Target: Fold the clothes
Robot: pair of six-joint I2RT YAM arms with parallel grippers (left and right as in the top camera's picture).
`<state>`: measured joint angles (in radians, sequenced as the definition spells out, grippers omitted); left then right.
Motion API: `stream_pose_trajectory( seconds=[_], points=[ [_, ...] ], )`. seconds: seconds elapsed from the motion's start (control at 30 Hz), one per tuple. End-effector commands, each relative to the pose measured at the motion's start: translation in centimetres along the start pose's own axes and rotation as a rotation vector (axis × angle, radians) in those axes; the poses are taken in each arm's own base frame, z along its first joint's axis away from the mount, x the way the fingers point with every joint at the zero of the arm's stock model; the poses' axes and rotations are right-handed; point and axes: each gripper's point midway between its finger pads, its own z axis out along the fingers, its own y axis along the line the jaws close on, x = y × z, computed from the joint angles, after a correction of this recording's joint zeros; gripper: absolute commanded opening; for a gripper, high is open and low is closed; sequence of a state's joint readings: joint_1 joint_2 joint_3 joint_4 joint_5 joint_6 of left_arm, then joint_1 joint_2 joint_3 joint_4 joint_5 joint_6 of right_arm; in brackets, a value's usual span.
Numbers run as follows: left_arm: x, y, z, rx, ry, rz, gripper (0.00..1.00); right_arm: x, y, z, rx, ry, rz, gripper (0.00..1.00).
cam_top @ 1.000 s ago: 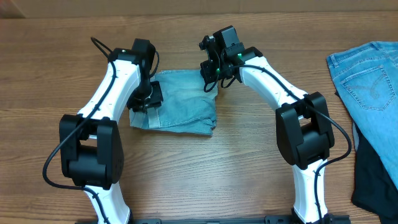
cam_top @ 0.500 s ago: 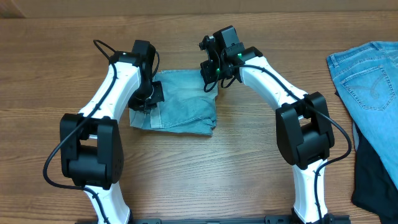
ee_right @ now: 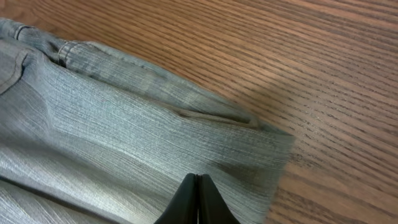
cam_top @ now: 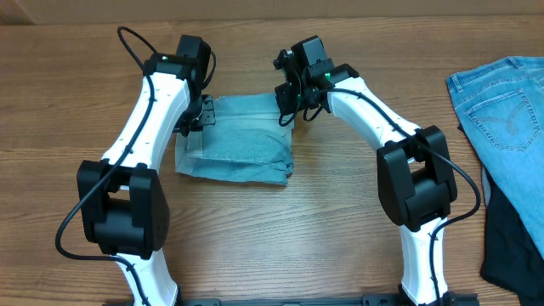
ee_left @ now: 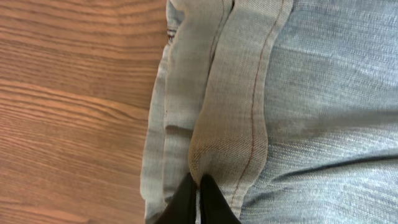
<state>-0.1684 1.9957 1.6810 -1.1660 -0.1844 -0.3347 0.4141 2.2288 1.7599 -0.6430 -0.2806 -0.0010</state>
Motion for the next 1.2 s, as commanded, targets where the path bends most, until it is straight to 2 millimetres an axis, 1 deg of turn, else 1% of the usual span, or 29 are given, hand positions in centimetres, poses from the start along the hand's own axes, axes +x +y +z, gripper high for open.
stream_pose_trajectory(
  seconds=[0.0, 0.1, 0.17, 0.2, 0.23, 0.27, 0.3, 0.33, 0.37, 0.4, 0.43, 0.5, 0.57, 0.6, 0.63, 0.7, 0.8, 0.83, 0.87, 0.97, 1.07, 1.17],
  points=[
    [1.1, 1.5, 1.6, -0.078, 0.017, -0.019, 0.04, 0.3, -0.2, 0.3, 0.009, 0.007, -0.007, 0.04],
    [2.0, 1.4, 3.1, -0.076, 0.036, -0.021, 0.04, 0.3, -0.2, 0.1, 0.011, 0.009, -0.004, 0.04],
    [1.9, 1.4, 3.1, -0.078, 0.028, -0.022, 0.04, 0.4, 0.0, -0.8, 0.011, 0.018, -0.002, 0.04],
    [1.7, 1.4, 3.2, -0.081, 0.022, -0.023, 0.05, 0.3, 0.4, -2.0, 0.011, 0.019, -0.002, 0.04],
    [1.7, 1.6, 3.2, -0.09, 0.017, -0.024, 0.1, 0.1, 0.8, -3.1, 0.011, 0.018, -0.002, 0.04],
    [1.8, 1.7, 3.3, -0.095, 0.018, -0.023, 0.17, 0.1, 1.0, -3.8, 0.011, 0.019, -0.001, 0.04],
    [2.0, 1.7, 3.5, -0.096, 0.025, -0.026, 0.31, 0.0, 1.2, -4.5, 0.011, 0.016, -0.002, 0.04],
    [2.2, 1.8, 3.5, -0.099, 0.033, -0.023, 0.49, -0.2, 1.4, -5.0, 0.011, 0.01, -0.004, 0.05],
    [2.2, 1.9, 3.3, -0.106, 0.035, -0.022, 0.61, -0.5, 1.6, -5.5, 0.01, -0.001, -0.008, 0.05],
    [2.0, 1.9, 2.7, -0.105, 0.032, -0.023, 0.66, -0.7, 1.7, -5.9, 0.009, -0.012, -0.011, 0.05],
    [1.2, 1.9, 1.5, -0.1, 0.017, -0.034, 0.68, -0.9, 1.8, -6.0, 0.009, -0.017, -0.013, 0.06],
    [-0.9, 1.4, -1.0, -0.062, -0.045, -0.047, 0.68, -1.0, 1.8, -6.1, 0.008, -0.025, -0.015, 0.08],
    [-2.7, 1.0, -1.9, -0.038, -0.109, -0.057, 0.66, -1.3, 1.8, -6.1, 0.008, -0.033, -0.018, 0.08],
    [-3.1, 0.9, -1.7, -0.034, -0.122, -0.06, 0.63, -1.3, 1.8, -6.1, 0.008, -0.036, -0.019, 0.08],
    [-3.5, 0.7, -1.3, -0.028, -0.131, -0.064, 0.6, -1.4, 1.8, -6.1, 0.008, -0.039, -0.019, 0.09],
    [-3.9, -0.4, 0.1, 0.006, -0.121, -0.041, 0.53, -1.4, 1.8, -6.1, 0.008, -0.041, -0.02, 0.09],
    [-4.9, -2.2, 2.4, 0.062, -0.121, 0.008, 0.48, -1.4, 1.8, -6.1, 0.007, -0.04, -0.02, 0.09],
    [-5.0, -3.1, 2.8, 0.102, -0.117, 0.029, 0.47, -1.4, 1.8, -6.1, 0.008, -0.039, -0.019, 0.09],
    [-5.0, -3.5, 3.1, 0.121, -0.113, 0.041, 0.47, -1.4, 1.8, -6.1, 0.008, -0.039, -0.019, 0.09],
    [-5.2, -3.6, 4.0, 0.112, -0.11, 0.053, 0.48, -1.4, 1.8, -6.1, 0.008, -0.038, -0.019, 0.09],
    [-5.7, -3.4, 4.3, 0.1, -0.127, 0.073, 0.49, -1.3, 1.8, -6.0, 0.008, -0.037, -0.019, 0.09],
    [-5.5, -3.2, 5.7, 0.071, -0.107, 0.099, 0.49, -1.2, 1.8, -6.0, 0.009, -0.033, -0.017, 0.09]
  ],
)
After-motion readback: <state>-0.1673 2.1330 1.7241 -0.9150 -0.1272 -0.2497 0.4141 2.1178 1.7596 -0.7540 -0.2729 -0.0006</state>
